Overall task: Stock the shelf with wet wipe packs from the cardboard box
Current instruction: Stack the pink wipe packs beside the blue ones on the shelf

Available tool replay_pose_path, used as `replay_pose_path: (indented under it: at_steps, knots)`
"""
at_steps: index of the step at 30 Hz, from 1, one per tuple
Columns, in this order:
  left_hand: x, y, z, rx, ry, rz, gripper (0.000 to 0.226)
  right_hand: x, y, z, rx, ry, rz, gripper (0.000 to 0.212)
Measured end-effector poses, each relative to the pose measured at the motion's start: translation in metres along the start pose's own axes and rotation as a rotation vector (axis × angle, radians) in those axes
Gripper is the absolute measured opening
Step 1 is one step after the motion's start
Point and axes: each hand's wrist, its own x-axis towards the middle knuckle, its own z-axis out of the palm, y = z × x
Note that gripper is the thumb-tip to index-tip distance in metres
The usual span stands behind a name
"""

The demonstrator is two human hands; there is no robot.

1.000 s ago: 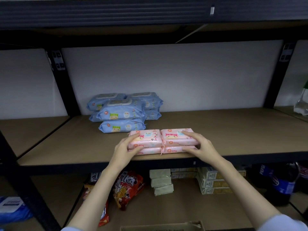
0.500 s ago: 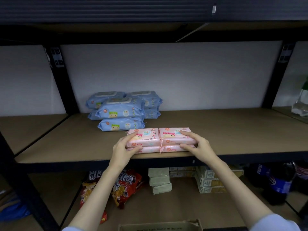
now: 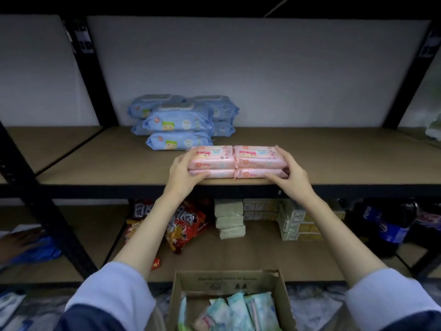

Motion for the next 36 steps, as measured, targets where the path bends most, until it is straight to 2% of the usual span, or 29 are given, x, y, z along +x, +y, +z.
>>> replay_pose_path:
  at_steps: [3,6,8,10,14,18,23,26,30,36]
  knots:
    - [-0.027,-0.004,0.000,0.049,0.049,0.045,0.068,-0.028,0.009,0.006,-0.156,0.105,-0.066,0.069]
    - [-0.066,-0.014,0.009,0.147,0.105,0.128,0.057,-0.064,0.015,0.016,-0.288,0.205,-0.105,0.057]
    - [-0.096,-0.028,0.023,0.179,0.058,0.124,0.050,-0.093,0.022,0.028,-0.321,0.180,-0.119,0.048]
    - [-0.124,-0.050,0.041,0.158,-0.077,0.075,0.044,-0.120,0.039,0.042,-0.336,0.040,-0.060,0.039]
    - [-0.171,-0.095,0.077,0.187,-0.411,-0.127,0.032,-0.168,0.080,0.069,-0.317,-0.381,0.200,0.029]
    - [-0.216,-0.142,0.112,0.191,-0.693,-0.376,0.028,-0.213,0.121,0.093,-0.309,-0.589,0.387,0.026]
    - [-0.262,-0.197,0.138,0.178,-0.814,-0.601,0.013,-0.249,0.166,0.112,-0.426,-0.798,0.629,0.028]
    - [-0.277,-0.220,0.148,0.228,-0.857,-0.661,0.019,-0.258,0.179,0.117,-0.475,-0.856,0.719,0.035]
    - [-0.274,-0.232,0.163,0.230,-0.894,-0.680,0.025,-0.257,0.195,0.127,-0.554,-0.924,0.695,0.038]
    - [-0.254,-0.254,0.189,0.208,-0.876,-0.623,0.032,-0.244,0.221,0.145,-0.835,-1.078,0.421,0.045]
